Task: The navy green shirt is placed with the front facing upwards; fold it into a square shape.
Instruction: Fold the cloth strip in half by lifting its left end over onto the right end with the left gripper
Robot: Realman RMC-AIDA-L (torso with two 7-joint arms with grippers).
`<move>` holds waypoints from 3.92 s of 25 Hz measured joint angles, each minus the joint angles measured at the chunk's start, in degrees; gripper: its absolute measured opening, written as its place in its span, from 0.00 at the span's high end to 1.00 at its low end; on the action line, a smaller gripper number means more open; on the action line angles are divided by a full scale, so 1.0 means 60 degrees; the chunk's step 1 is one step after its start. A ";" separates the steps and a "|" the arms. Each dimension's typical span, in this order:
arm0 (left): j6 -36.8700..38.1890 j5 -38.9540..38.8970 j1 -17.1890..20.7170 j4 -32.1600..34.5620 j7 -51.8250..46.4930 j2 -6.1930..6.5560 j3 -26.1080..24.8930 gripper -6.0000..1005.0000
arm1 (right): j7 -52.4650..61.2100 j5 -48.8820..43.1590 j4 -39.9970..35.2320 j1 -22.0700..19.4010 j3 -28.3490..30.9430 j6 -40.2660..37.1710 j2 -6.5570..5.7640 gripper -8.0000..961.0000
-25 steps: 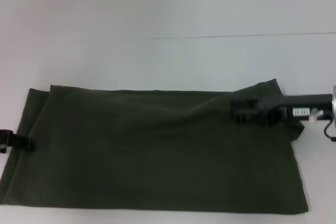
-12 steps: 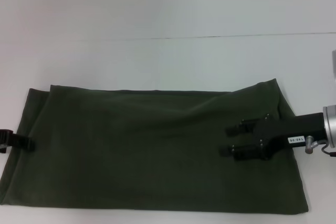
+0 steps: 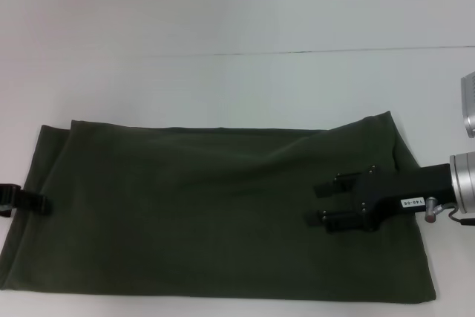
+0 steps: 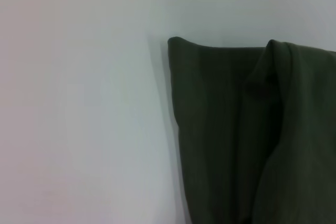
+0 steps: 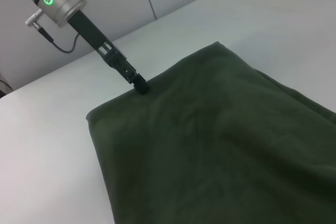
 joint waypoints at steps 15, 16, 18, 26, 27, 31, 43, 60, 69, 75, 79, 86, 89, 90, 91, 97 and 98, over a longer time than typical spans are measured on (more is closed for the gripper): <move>-0.0112 0.0000 -0.0012 -0.0110 0.0022 -0.0023 -0.0004 0.18 | 0.0005 -0.0008 0.0123 0.0020 0.0033 0.0041 0.0027 0.28; -0.0108 0.0000 -0.0013 -0.0111 0.0022 -0.0022 -0.0003 0.18 | 0.0006 -0.0008 0.0123 0.0019 0.0031 0.0042 0.0027 0.28; -0.0064 -0.0016 -0.0023 -0.0121 0.0022 -0.0012 -0.0004 0.18 | 0.0008 -0.0008 0.0123 0.0017 0.0026 0.0043 0.0027 0.28; 0.0156 -0.0084 -0.0138 -0.0368 0.0022 0.0048 -0.0059 0.18 | 0.0047 -0.0007 0.0124 -0.0003 -0.0010 0.0146 0.0026 0.28; 0.0176 -0.0090 -0.0169 -0.0445 0.0022 0.0070 -0.0078 0.18 | 0.0053 -0.0007 0.0124 -0.0004 -0.0017 0.0155 0.0026 0.28; 0.0213 -0.0095 -0.0285 -0.0686 0.0023 0.0126 -0.0093 0.18 | 0.0064 -0.0007 0.0124 -0.0009 -0.0024 0.0159 0.0026 0.28; 0.0260 -0.0307 -0.0429 -0.0933 -0.0024 0.0162 -0.0121 0.18 | 0.0093 -0.0020 0.0124 -0.0021 -0.0027 0.0160 0.0026 0.28; 0.0211 -0.0357 -0.0540 -0.1221 0.0004 0.0235 -0.0311 0.24 | 0.0100 -0.0022 0.0124 -0.0033 0.0044 0.0160 0.0026 0.28; 0.0159 -0.0354 -0.0550 -0.1220 0.0017 0.0192 -0.0253 0.67 | 0.0118 -0.0021 0.0124 -0.0011 0.0048 0.0160 0.0026 0.28; 0.0059 -0.0345 -0.0522 -0.1180 0.0026 0.0165 -0.0251 0.84 | 0.0122 -0.0021 0.0140 -0.0018 0.0044 0.0159 0.0025 0.28; 0.0065 -0.0346 -0.0529 -0.1196 0.0117 0.0163 -0.0252 0.87 | 0.0122 -0.0021 0.0140 -0.0012 0.0015 0.0159 0.0028 0.28; 0.0186 -0.0360 -0.0547 -0.1166 0.0146 0.0191 -0.0359 0.92 | 0.0028 0.0003 0.0103 0.0054 -0.0016 0.0164 0.0117 0.28; 0.0321 -0.0431 -0.0572 -0.1130 0.0285 0.0212 -0.0370 0.92 | -0.0022 0.0009 0.0099 0.0085 -0.0017 0.0252 0.0182 0.28; 0.0363 -0.0455 -0.0581 -0.1119 0.0318 0.0219 -0.0360 0.92 | -0.0056 0.0009 0.0120 0.0099 -0.0027 0.0286 0.0208 0.28; 0.0389 -0.0464 -0.0592 -0.1113 0.0344 0.0225 -0.0348 0.92 | -0.0082 0.0008 0.0128 0.0112 -0.0031 0.0304 0.0230 0.28; 0.0399 -0.0453 -0.0628 -0.1032 0.0365 0.0305 -0.0408 0.92 | -0.0139 0.0027 0.0270 0.0154 -0.0041 0.0431 0.0272 0.28; 0.0415 -0.0458 -0.0628 -0.1028 0.0368 0.0333 -0.0447 0.92 | -0.0140 0.0032 0.0280 0.0155 -0.0042 0.0458 0.0280 0.28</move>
